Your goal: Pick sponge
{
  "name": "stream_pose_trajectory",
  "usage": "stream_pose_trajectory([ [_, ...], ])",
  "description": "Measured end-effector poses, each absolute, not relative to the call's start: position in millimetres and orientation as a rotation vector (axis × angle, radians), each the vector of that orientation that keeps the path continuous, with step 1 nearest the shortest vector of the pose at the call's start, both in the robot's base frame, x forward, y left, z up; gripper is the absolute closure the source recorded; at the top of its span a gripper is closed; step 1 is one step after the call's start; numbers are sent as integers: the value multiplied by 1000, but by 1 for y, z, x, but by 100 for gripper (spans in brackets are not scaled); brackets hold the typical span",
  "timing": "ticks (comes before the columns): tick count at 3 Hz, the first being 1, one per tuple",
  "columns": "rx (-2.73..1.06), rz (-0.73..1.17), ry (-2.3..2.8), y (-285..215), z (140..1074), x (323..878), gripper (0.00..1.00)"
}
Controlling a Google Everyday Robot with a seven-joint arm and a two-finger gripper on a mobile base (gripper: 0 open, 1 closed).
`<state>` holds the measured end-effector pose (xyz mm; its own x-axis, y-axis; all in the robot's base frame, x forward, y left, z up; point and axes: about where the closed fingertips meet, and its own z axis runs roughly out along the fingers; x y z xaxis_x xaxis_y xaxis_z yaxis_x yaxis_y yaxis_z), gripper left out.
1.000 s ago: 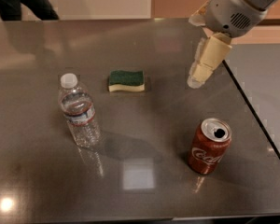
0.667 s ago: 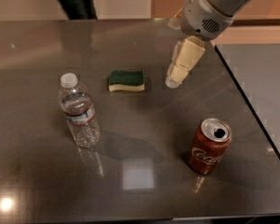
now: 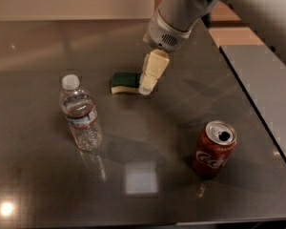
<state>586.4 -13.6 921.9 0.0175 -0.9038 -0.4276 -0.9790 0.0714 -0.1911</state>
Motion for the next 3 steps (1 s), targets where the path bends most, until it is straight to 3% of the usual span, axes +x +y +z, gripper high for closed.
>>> stream_pose_trajectory([
  [3, -2028, 230, 1963, 44, 856, 619, 0],
])
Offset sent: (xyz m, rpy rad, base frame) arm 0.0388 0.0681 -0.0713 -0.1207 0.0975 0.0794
